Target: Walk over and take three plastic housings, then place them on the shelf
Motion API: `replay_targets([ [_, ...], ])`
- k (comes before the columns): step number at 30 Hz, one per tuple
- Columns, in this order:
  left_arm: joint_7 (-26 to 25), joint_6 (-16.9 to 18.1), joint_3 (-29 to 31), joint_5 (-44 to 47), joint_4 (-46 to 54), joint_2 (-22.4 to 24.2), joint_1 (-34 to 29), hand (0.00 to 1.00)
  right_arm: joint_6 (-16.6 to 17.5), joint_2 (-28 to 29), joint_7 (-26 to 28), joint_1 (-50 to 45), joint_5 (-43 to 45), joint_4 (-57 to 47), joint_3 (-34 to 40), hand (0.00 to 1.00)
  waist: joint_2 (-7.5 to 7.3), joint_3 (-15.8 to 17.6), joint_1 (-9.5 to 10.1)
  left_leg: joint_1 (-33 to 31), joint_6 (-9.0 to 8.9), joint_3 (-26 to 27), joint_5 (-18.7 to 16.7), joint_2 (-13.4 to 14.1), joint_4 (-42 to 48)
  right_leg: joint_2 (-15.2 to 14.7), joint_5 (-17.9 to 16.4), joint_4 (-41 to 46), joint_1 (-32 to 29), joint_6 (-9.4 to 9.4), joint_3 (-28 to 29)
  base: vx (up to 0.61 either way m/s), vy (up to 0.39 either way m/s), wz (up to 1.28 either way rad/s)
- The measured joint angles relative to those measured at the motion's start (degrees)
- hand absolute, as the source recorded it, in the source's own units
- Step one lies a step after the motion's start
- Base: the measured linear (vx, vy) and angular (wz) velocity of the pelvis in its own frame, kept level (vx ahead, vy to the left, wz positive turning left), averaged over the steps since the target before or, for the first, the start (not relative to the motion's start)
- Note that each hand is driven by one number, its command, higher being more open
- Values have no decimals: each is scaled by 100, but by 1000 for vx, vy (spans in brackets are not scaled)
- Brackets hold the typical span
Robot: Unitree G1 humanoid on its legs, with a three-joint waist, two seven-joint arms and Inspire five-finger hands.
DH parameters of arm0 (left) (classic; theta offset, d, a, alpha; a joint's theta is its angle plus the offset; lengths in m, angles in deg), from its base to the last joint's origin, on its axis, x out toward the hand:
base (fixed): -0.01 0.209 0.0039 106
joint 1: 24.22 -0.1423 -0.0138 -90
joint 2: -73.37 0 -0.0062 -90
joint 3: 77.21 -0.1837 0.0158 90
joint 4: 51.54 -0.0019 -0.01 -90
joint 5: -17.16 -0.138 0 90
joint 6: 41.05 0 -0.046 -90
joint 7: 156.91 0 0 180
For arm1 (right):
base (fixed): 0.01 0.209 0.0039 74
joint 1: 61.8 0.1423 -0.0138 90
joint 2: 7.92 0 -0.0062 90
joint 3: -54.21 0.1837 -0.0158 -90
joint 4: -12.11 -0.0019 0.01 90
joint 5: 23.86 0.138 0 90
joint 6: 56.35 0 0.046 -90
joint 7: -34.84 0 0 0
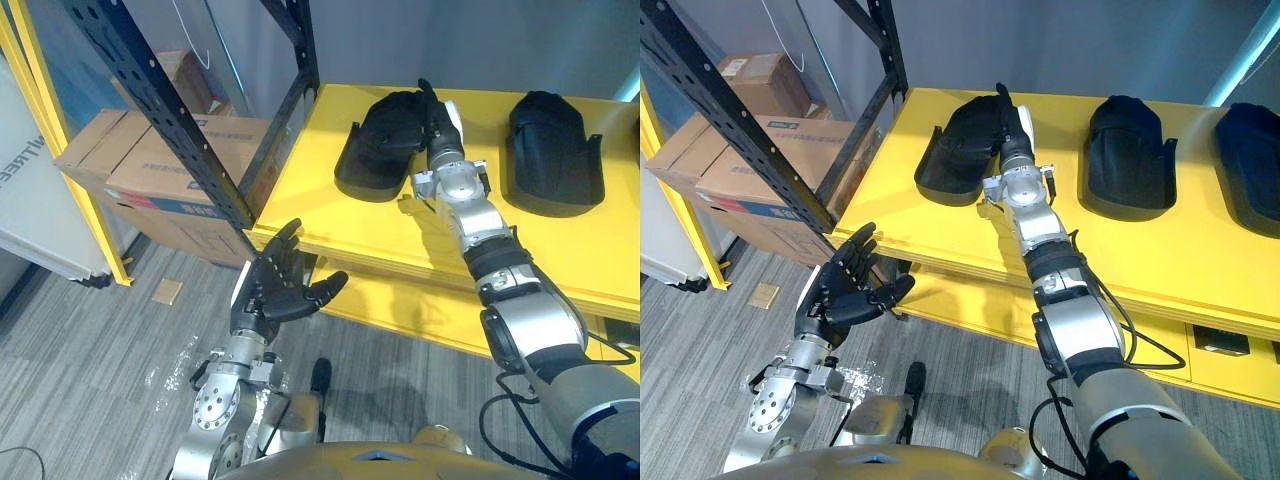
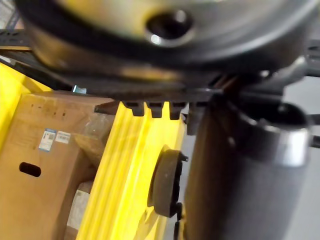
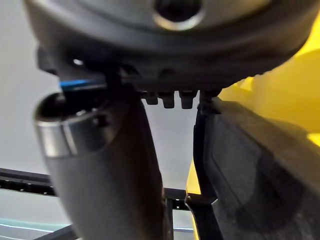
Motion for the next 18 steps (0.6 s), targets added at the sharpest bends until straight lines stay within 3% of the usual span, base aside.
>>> replay_targets([
  [3, 0, 20, -1, 13, 0, -8, 2, 100, 178, -12, -188, 87, -54, 13, -2, 100, -7, 5, 14, -20, 2, -18, 2, -1, 0, 2, 6, -19, 1, 8, -21, -3, -31, 4],
  [7, 14, 252, -146, 15, 1, -91, 14, 100, 794, -78, -650, 151, -703, -82, -25, 100, -12, 9, 31, -21, 1, -3, 1, 2, 0, 15, 18, -52, 0, 21, 13, 2, -26, -1],
  [9, 57, 347, -250, 11, 23, -184, 18, 100, 908, -228, -817, 150, -793, -547, -144, 100, -12, 9, 6, -22, -4, 34, -8, 22, 0, 69, 62, -139, 1, 57, 77, 0, -34, -11],
  [14, 165, 483, -211, 89, 179, -350, 96, 100, 1513, -432, -1011, -729, -773, -3534, 96, 100, -29, 8, -130, 43, 0, 280, -79, 136, 2, 284, 336, -590, 72, 51, 281, 15, -30, -26],
  [18, 177, 370, 146, 375, 231, -375, 186, 100, 1769, -272, -737, -2609, -321, -5480, 511, 100, -180, -70, -436, 291, 3, 556, -231, 143, -1, 385, 438, -929, 237, 55, 499, -5, -13, -34],
])
